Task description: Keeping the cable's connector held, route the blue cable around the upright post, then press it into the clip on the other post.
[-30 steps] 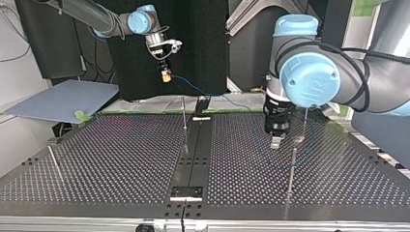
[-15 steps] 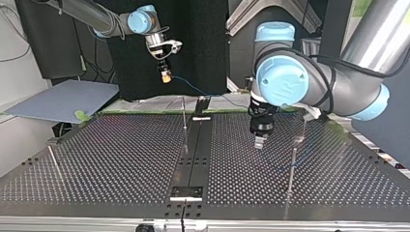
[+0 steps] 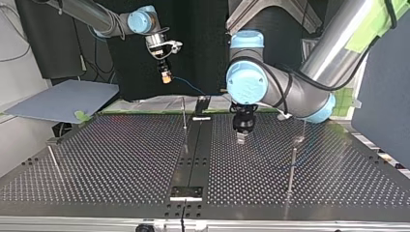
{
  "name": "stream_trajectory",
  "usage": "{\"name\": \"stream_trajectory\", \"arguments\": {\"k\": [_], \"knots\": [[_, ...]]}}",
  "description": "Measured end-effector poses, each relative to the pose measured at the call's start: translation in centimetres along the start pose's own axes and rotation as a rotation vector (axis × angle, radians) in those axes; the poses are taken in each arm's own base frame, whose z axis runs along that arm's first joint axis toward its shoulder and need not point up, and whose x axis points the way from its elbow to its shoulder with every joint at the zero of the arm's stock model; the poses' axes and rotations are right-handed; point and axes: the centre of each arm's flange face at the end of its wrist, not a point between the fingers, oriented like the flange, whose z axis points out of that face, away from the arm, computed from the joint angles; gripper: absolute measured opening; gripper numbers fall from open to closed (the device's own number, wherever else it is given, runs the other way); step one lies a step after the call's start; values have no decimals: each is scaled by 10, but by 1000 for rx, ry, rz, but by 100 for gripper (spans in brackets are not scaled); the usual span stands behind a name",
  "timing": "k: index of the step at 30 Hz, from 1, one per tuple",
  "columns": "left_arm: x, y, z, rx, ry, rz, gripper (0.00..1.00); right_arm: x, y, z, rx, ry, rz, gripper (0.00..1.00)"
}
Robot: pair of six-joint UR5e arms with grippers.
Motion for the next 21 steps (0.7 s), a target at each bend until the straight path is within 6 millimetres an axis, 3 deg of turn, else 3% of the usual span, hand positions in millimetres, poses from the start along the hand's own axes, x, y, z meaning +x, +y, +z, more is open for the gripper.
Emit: {"name": "stream_trajectory", "arguments": {"k": [12,21], "knots": [[38,-15,39,-42,65,49,99,1,0,1,2,9,1,0],[40,-11,56,-70,28,29,99,1,0,1,2,9,0,0]]}}
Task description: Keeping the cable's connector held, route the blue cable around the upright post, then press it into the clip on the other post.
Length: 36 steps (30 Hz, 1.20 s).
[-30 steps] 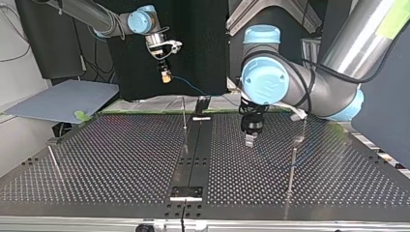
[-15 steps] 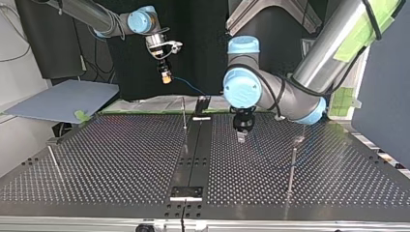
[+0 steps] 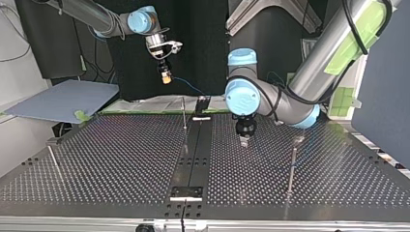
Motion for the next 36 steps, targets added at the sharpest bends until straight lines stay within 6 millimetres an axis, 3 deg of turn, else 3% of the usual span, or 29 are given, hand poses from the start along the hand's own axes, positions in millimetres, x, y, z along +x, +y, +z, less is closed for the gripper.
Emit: {"name": "stream_trajectory", "arguments": {"k": [8,17,36], "knots": [[-12,8,18,-25,-23,-20,99,1,0,1,1,8,1,0],[-1,11,41,-57,7,-7,99,1,0,1,2,9,1,0],[8,36,58,-109,33,9,99,1,-1,1,11,14,2,0]]}}
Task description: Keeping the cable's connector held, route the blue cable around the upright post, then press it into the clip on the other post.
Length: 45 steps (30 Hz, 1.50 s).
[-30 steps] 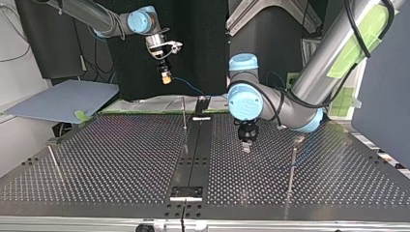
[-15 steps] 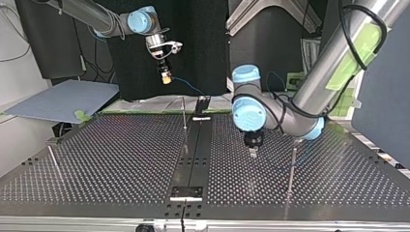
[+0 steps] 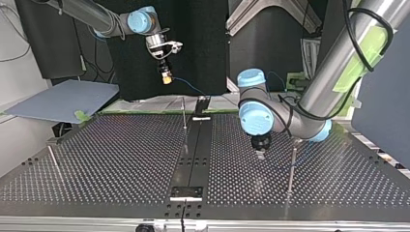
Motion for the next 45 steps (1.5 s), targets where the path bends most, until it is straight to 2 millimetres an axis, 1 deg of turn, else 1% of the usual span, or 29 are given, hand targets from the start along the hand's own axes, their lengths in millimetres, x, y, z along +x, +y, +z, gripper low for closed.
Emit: {"name": "stream_trajectory", "arguments": {"k": [7,14,18,23,32,40,45], "knots": [[1,2,5,-4,-10,-5,99,0,0,0,0,0,0,0],[5,-13,18,-6,-6,22,99,-1,-1,0,7,-2,0,0],[2,-8,26,-36,-7,17,99,-1,-1,0,8,-2,0,0],[2,-2,31,-59,-5,12,99,-1,-1,0,8,-4,-2,0],[2,0,34,-68,-7,8,99,-1,-1,-1,8,-4,0,0],[1,-3,31,-68,-9,8,99,-1,-1,-1,9,-7,0,0],[15,-15,35,-60,22,36,99,-2,-1,-1,9,-10,-1,0]]}}
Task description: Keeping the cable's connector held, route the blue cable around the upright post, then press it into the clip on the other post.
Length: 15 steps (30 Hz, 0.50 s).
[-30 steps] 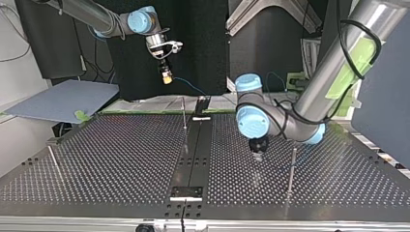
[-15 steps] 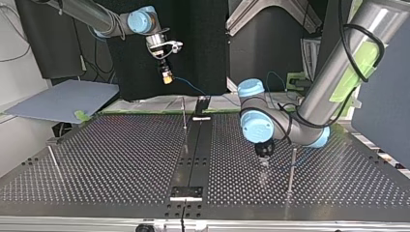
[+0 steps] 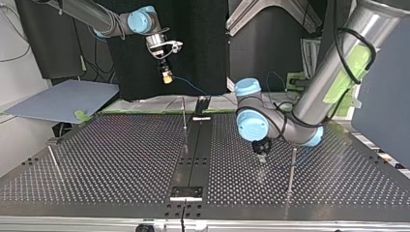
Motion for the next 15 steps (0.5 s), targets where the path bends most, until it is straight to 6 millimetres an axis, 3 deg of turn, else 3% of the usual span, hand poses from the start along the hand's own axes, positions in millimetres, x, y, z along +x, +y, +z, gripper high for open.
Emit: {"name": "stream_trajectory", "arguments": {"k": [8,15], "knots": [[32,-29,6,-3,72,82,99,0,0,0,0,-3,-1,0],[44,-36,9,-11,104,112,99,0,0,0,-1,0,-1,0]]}}
